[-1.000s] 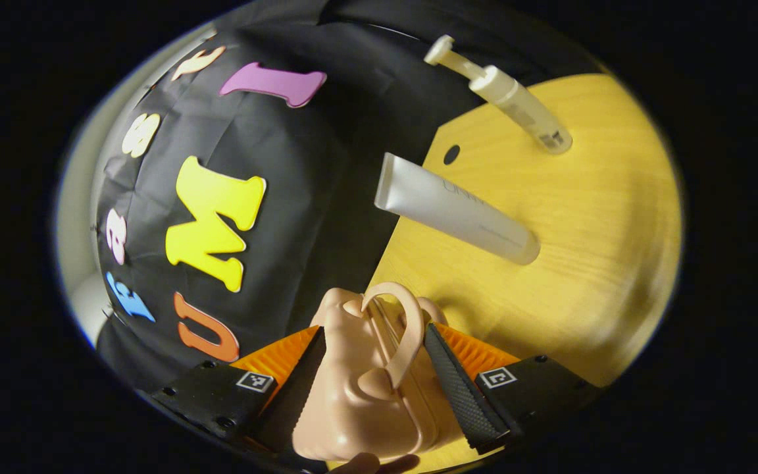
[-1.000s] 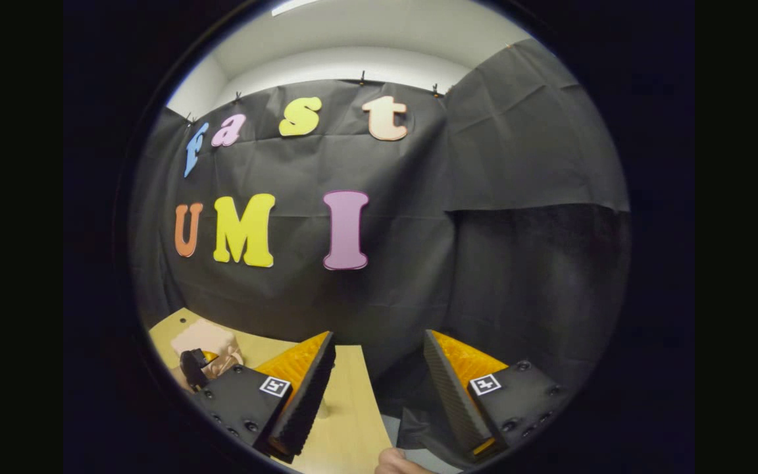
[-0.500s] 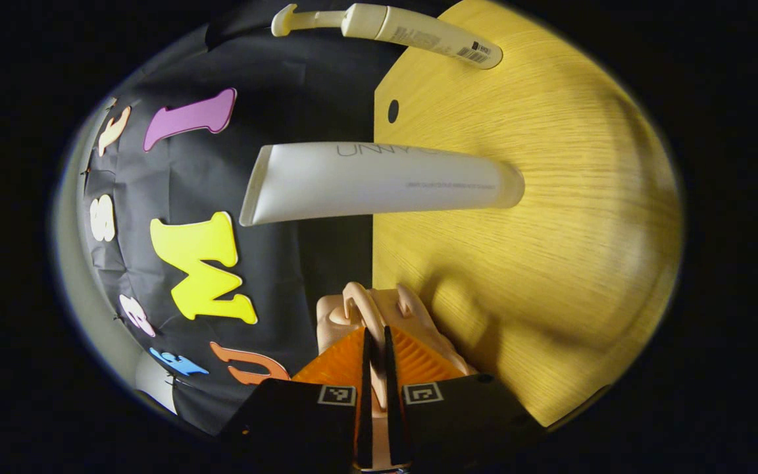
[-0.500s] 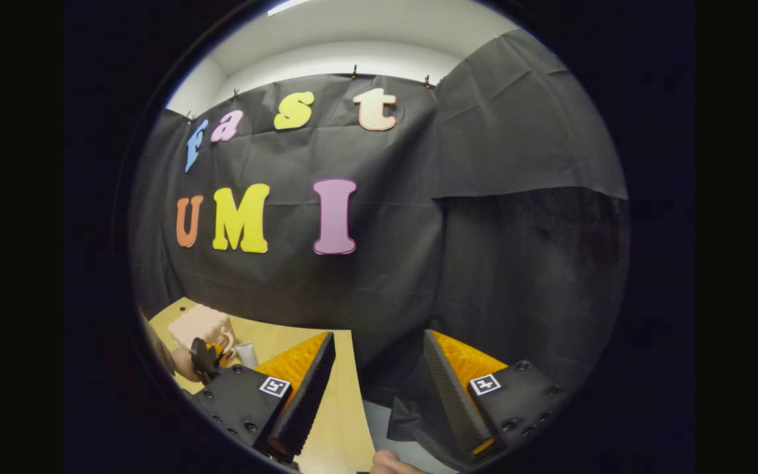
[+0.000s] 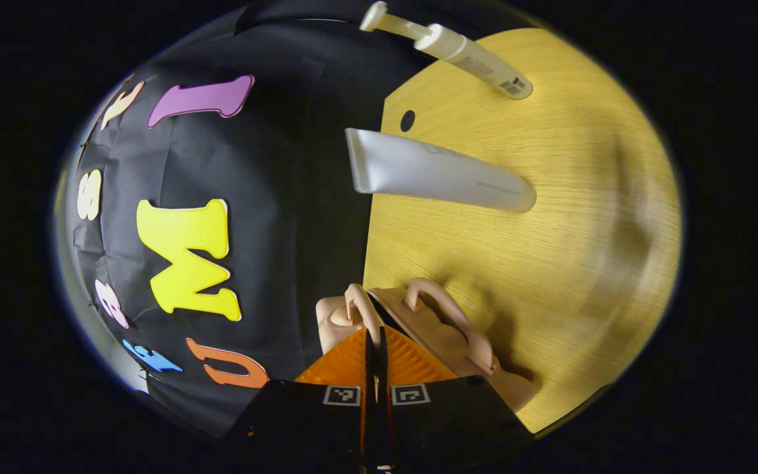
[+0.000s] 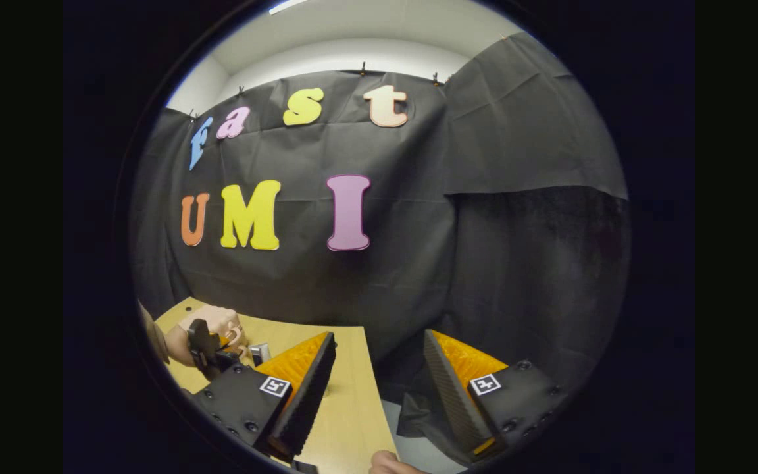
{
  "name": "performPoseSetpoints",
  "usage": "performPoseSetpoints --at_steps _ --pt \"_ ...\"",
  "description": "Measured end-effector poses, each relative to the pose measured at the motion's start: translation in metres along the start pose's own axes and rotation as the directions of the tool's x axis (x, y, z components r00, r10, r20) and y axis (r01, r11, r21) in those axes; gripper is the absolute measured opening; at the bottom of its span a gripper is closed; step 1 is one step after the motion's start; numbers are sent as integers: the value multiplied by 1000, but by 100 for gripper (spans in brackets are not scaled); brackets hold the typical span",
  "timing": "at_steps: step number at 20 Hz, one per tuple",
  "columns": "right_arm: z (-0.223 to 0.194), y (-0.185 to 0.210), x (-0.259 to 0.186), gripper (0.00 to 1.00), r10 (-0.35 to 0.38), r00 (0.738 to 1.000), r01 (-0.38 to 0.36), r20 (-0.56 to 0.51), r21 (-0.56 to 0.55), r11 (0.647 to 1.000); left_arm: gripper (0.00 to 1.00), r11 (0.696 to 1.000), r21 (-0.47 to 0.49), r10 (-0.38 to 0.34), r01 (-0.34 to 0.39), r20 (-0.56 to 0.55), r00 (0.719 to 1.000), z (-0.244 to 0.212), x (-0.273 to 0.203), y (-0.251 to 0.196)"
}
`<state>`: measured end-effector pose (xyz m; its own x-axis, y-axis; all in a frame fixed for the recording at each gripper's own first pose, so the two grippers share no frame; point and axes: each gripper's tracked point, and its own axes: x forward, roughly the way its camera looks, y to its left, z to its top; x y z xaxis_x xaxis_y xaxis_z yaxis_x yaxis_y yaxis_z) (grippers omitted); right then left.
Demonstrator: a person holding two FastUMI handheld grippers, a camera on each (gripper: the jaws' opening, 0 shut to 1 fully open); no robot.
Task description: First open the suitcase, pack the skin care products into it, and then close the suitcase.
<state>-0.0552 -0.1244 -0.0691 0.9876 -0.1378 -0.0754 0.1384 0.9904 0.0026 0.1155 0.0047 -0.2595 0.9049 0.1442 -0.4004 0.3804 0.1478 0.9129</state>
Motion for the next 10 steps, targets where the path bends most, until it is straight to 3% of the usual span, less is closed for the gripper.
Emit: performPoseSetpoints --at_steps 5,10 --pt "3 50 -1 80 -13 1000 13 3 -6 1000 3 985 -172 26 -15 64 998 -22 -22 60" --pt "6 101 7 80 -32 999 32 -5 -8 999 3 911 -412 38 8 103 994 -68 -46 116"
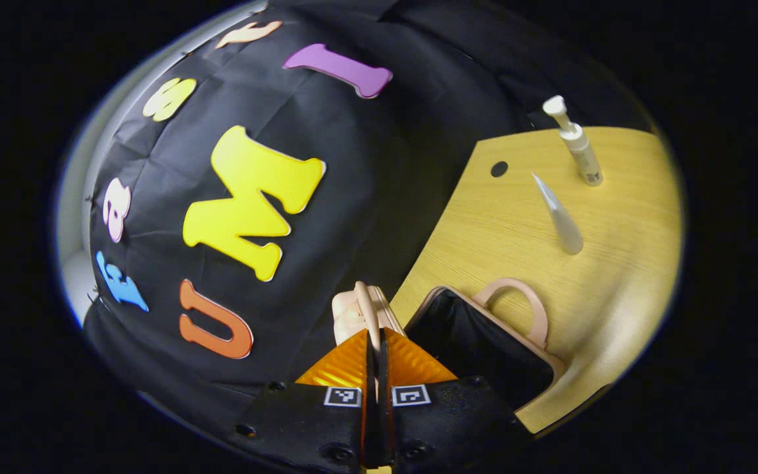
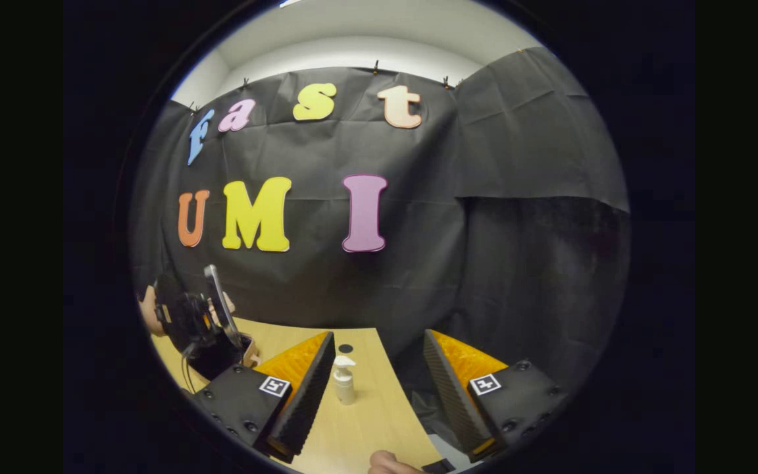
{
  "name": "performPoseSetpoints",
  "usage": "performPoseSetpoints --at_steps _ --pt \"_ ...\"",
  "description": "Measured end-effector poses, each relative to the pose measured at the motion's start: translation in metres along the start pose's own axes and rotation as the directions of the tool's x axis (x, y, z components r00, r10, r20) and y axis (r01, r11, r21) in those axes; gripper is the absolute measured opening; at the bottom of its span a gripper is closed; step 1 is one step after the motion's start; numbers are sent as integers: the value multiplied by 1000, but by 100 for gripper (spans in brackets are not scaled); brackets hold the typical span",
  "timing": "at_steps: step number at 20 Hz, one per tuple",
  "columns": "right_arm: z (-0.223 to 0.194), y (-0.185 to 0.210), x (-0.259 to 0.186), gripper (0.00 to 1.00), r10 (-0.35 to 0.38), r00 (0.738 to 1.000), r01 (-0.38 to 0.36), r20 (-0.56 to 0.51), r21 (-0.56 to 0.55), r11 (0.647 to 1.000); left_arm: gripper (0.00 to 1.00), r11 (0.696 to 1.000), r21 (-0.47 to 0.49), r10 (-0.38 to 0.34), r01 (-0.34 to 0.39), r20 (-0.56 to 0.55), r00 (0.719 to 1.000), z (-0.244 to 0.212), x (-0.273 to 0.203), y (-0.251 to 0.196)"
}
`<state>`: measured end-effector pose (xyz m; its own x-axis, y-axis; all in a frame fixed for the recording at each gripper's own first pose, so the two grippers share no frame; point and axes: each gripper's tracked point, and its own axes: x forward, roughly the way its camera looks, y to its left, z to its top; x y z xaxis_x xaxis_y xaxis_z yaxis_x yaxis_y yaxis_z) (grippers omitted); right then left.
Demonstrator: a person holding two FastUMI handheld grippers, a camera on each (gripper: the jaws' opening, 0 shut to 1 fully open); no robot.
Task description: First open the suitcase, pack the skin care products into it, and then close the suitcase.
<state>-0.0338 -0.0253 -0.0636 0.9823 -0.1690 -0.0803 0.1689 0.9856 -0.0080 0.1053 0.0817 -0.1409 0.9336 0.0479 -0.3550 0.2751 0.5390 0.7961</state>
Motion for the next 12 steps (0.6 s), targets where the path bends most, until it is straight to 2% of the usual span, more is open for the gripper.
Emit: performPoseSetpoints --at_steps 4,7,9,12 --pt "6 42 10 80 -7 1000 7 -6 -5 1000 2 980 -199 11 -8 15 1000 -31 -11 55" --pt "10 72 12 80 -6 1000 6 -6 4 1000 2 939 -344 13 -12 3 1000 -63 -5 99" --pt "7 93 13 80 -1 1000 1 -13 -4 1000 3 928 -369 41 -42 -10 999 -90 -7 123" --pt "2 123 12 80 12 999 -12 -33 1 1000 3 934 -347 75 -86 -46 996 -140 -8 153"
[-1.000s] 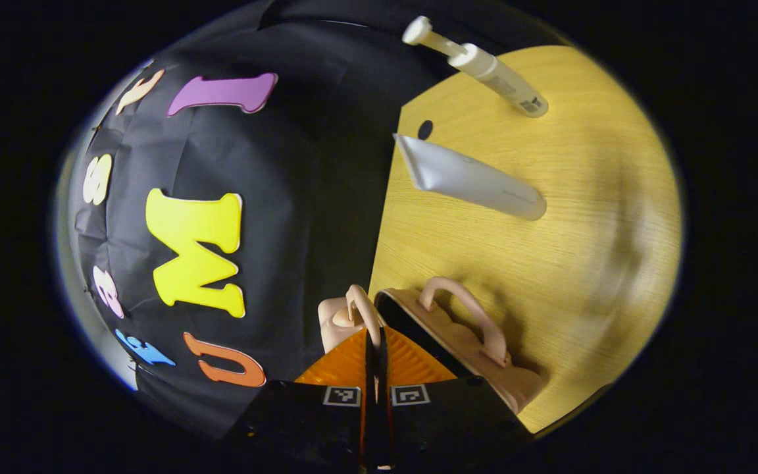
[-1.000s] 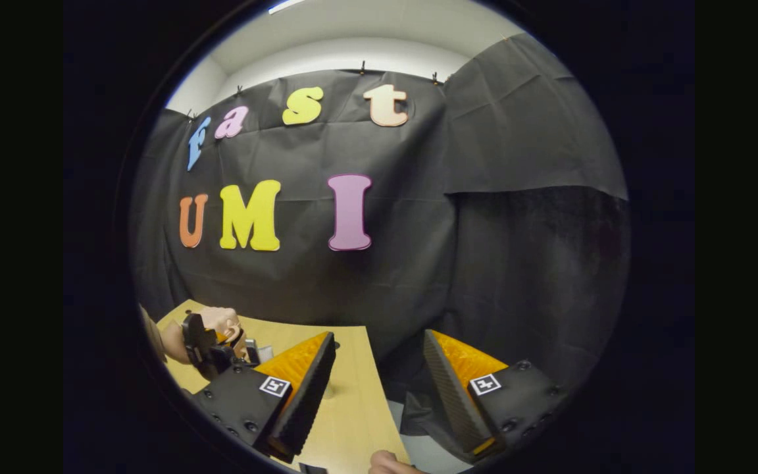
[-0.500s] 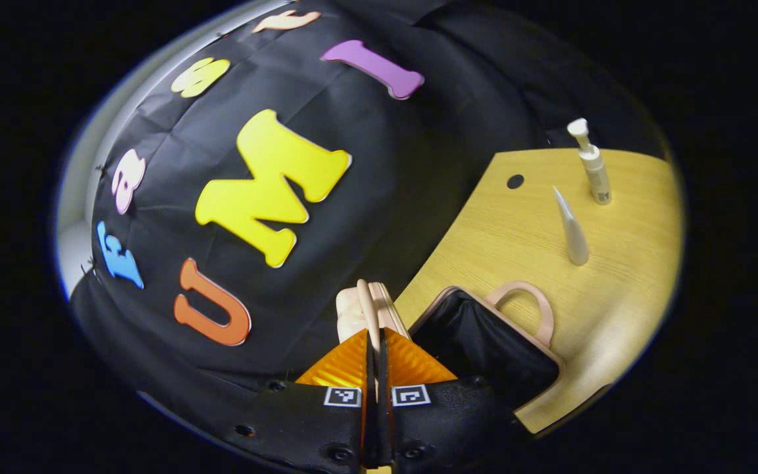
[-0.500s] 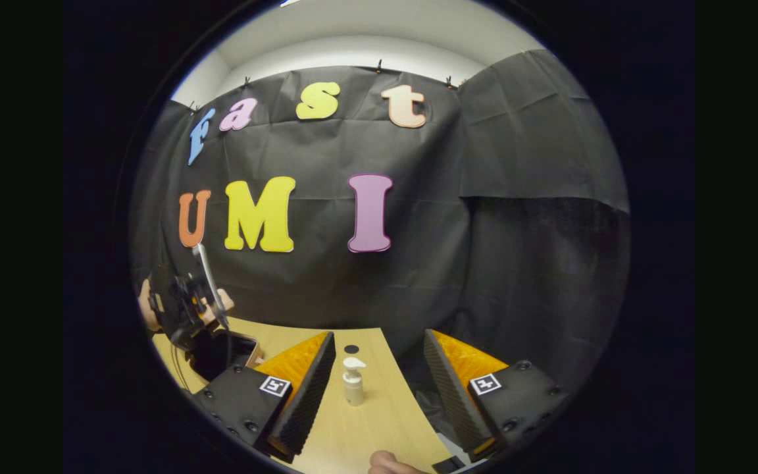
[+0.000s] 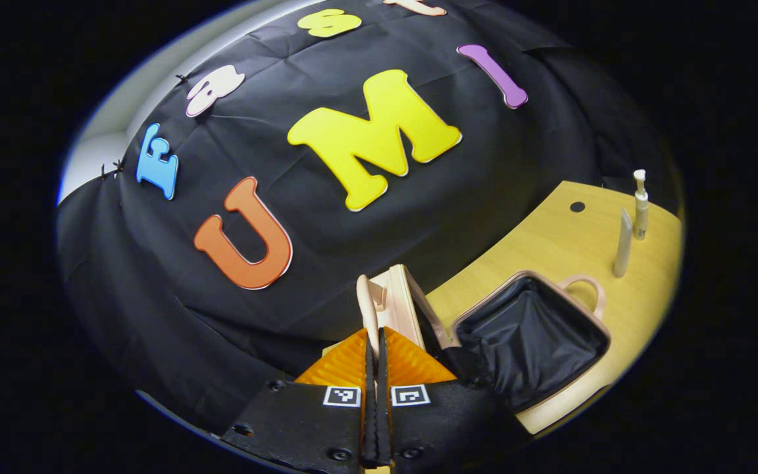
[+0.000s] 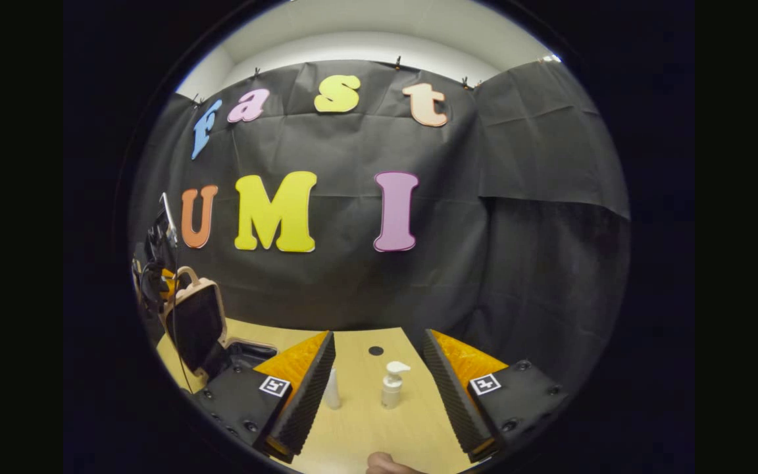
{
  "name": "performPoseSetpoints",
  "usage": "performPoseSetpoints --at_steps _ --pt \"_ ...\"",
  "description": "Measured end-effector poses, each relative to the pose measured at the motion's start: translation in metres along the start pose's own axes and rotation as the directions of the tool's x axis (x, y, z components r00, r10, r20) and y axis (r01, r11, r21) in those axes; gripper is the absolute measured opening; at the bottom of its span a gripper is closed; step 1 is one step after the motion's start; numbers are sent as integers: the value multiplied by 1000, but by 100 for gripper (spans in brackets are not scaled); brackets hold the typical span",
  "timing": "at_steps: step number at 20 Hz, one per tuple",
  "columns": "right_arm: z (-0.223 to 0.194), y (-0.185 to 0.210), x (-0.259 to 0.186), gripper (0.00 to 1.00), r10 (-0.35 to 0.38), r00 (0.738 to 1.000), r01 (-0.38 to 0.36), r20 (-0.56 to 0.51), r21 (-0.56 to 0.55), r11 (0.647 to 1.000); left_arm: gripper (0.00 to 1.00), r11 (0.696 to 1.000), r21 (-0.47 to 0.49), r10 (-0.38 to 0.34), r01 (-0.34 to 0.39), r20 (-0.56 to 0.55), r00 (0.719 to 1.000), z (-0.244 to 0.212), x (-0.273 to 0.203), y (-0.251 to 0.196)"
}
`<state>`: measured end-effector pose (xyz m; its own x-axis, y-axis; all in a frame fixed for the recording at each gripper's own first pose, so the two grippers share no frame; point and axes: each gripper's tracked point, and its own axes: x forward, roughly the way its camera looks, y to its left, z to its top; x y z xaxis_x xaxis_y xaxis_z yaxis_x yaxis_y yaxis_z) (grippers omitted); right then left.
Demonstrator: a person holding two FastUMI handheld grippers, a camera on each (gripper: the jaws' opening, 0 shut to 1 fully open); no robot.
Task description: First open the suitcase, pack the skin care products into it, and then close the suitcase.
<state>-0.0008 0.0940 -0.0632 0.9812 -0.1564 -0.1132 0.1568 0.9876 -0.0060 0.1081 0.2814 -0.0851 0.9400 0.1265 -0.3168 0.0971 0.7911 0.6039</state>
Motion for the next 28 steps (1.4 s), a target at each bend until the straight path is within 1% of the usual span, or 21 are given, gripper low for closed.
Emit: performPoseSetpoints --at_steps 2,5,8,11,15,18,21,24,26,27,28 --pt "-5 18 -2 80 3 1000 -3 -14 -8 1000 3 1000 27 9 -9 -2 1000 -23 10 21" --pt "-14 38 -4 80 0 999 -1 -34 -20 1000 3 992 120 31 -28 -23 999 -64 23 47" --pt "-26 53 -3 80 -1 998 -1 -70 -36 999 3 991 128 35 -29 -46 998 -103 40 62" --pt "-30 58 -3 80 -10 996 5 -89 -52 999 3 997 72 12 -6 -91 996 -142 56 70" --pt "-38 59 -2 81 -30 992 21 -120 -80 997 3 998 -11 -56 55 -124 991 -191 79 71" --pt "-44 63 0 81 -43 988 28 -148 -102 994 3 994 -50 -109 101 -191 976 -237 95 62" --pt "-50 66 1 80 -53 984 31 -168 -129 991 3 986 -90 -160 142 -236 959 -274 110 47" --pt "-56 68 3 80 -62 980 32 -188 -159 987 3 975 -143 -198 167 -243 949 -295 120 38" --pt "-61 69 3 80 -66 976 31 -208 -168 985 4 961 -206 -231 182 -243 942 -304 119 33" --pt "-62 69 3 80 -68 975 32 -213 -168 985 6 953 -239 -243 185 -243 939 -305 120 30" --pt "-62 68 4 80 -70 973 34 -218 -166 986 11 947 -266 -248 182 -241 938 -308 119 28"
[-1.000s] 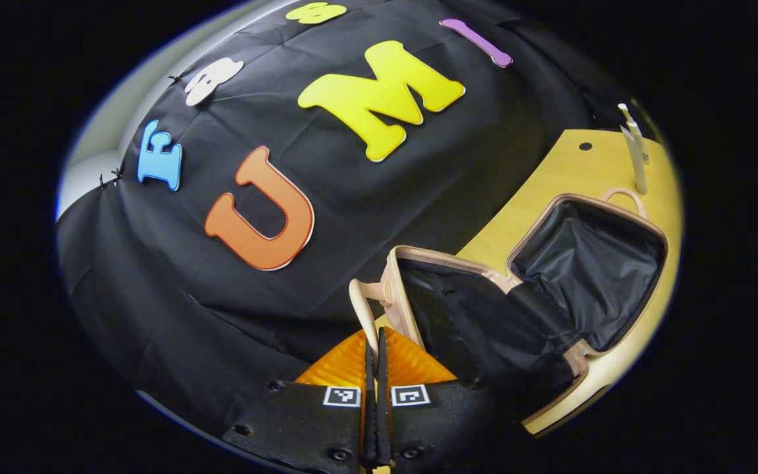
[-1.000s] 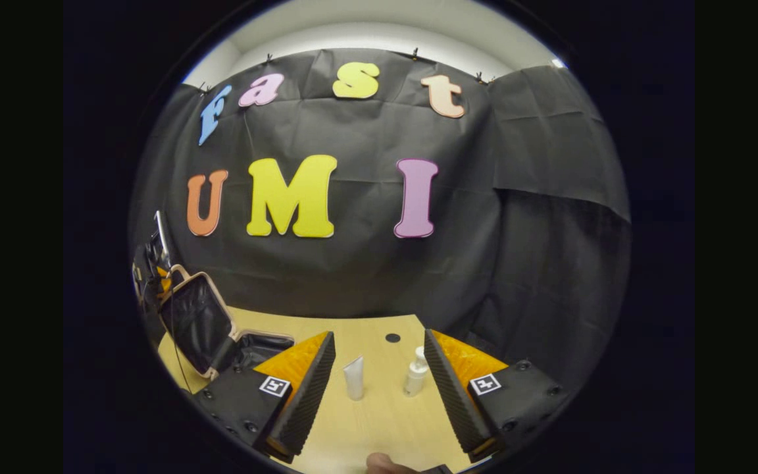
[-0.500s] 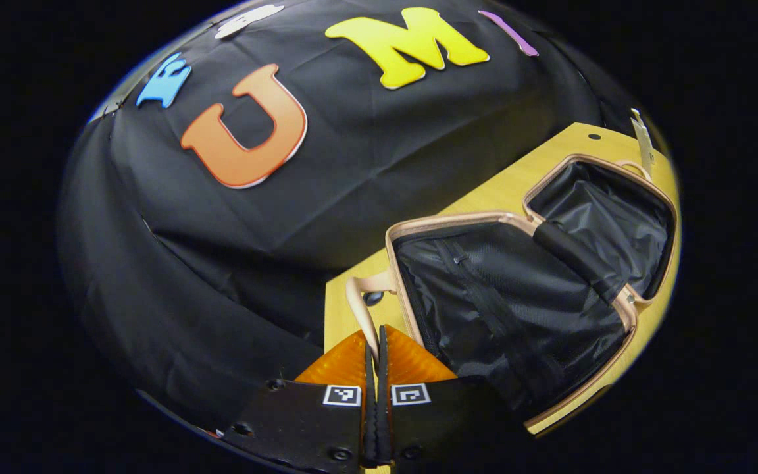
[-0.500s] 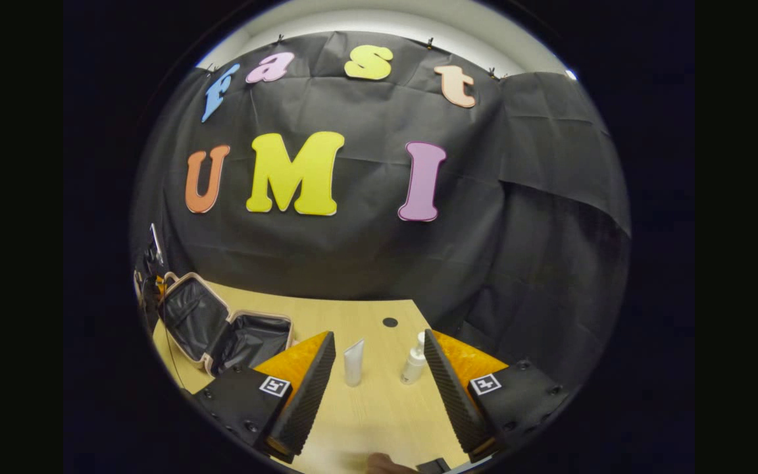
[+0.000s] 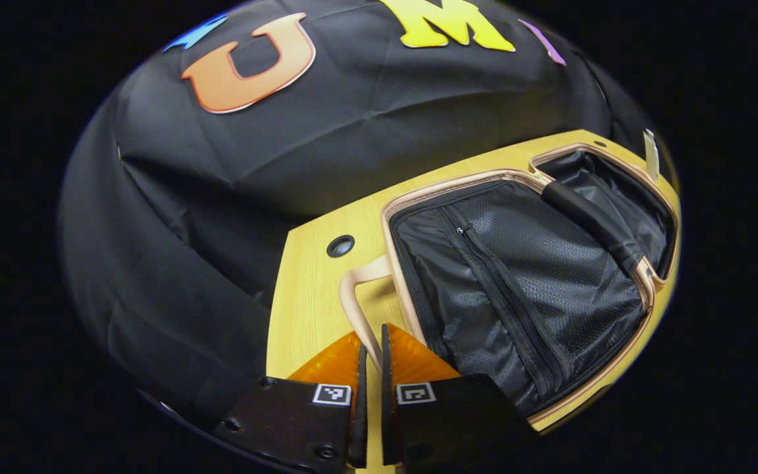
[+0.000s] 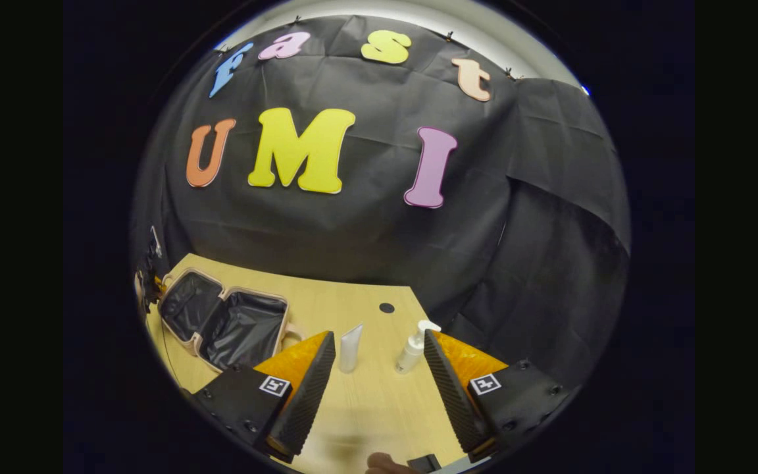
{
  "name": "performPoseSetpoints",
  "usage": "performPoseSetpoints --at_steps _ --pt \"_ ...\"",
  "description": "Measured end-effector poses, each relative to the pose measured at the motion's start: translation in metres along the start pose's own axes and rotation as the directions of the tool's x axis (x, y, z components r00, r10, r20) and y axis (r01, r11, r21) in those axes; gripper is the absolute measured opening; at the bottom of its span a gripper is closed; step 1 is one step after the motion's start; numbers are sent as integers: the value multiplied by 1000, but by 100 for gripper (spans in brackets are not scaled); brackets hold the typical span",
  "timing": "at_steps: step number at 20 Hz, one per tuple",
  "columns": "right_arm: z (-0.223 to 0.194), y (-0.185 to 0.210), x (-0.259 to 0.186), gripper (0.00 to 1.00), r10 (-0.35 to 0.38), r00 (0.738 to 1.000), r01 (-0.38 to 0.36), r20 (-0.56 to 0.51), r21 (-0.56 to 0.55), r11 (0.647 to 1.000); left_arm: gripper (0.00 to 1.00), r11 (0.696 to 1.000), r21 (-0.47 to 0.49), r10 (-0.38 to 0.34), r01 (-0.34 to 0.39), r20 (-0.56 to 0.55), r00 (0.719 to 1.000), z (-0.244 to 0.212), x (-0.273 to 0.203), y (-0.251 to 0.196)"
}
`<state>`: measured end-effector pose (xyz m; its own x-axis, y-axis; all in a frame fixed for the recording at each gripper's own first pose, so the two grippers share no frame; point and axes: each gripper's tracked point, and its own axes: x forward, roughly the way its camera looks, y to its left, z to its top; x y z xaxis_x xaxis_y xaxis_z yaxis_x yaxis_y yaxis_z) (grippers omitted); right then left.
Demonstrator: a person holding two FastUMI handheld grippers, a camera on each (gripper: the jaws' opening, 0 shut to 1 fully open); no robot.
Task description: First open the suitcase, pack the skin care products into it, and then close the suitcase.
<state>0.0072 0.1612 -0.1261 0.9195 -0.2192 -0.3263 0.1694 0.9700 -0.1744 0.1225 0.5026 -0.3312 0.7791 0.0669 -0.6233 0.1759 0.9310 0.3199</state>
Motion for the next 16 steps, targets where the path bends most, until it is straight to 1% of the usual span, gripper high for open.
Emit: performPoseSetpoints --at_steps 1,2,3,5,6,8,11,12,13,14,16 --pt "-1 0 1 80 -3 1000 3 -4 2 1000 13 1000 -18 10 -10 -7 1000 -1 -2 3" --pt "-2 -1 2 80 -3 1000 3 -6 4 1000 23 1000 -27 15 -15 -5 1000 -2 -3 4" --pt "-1 0 3 80 -2 1000 2 -7 6 1000 42 999 -35 14 -14 17 1000 0 -10 7" --pt "-4 1 7 80 5 1000 -5 -13 3 1000 81 999 -33 37 -36 48 998 11 -26 14" --pt "-7 1 9 80 9 1000 -9 -17 -2 1000 100 999 -38 39 -36 62 997 21 -38 10" --pt "-11 1 11 80 23 1000 -23 -19 -7 1000 99 999 -47 7 -2 125 992 46 -59 -9" --pt "-16 -3 14 80 43 999 -44 -16 -11 999 99 995 -59 -68 82 208 976 86 -92 -61" --pt "-19 -5 15 80 55 998 -55 -14 -11 998 99 992 -58 -96 112 230 969 97 -99 -84" --pt "-19 -6 16 80 66 998 -66 -14 -11 998 96 988 -57 -124 141 242 962 106 -107 -106" --pt "-20 -9 16 80 75 997 -75 -10 -10 997 99 985 -52 -150 167 250 957 113 -115 -128" --pt "-17 -16 16 80 99 995 -99 8 -9 995 99 974 -35 -209 225 261 943 128 -128 -177"
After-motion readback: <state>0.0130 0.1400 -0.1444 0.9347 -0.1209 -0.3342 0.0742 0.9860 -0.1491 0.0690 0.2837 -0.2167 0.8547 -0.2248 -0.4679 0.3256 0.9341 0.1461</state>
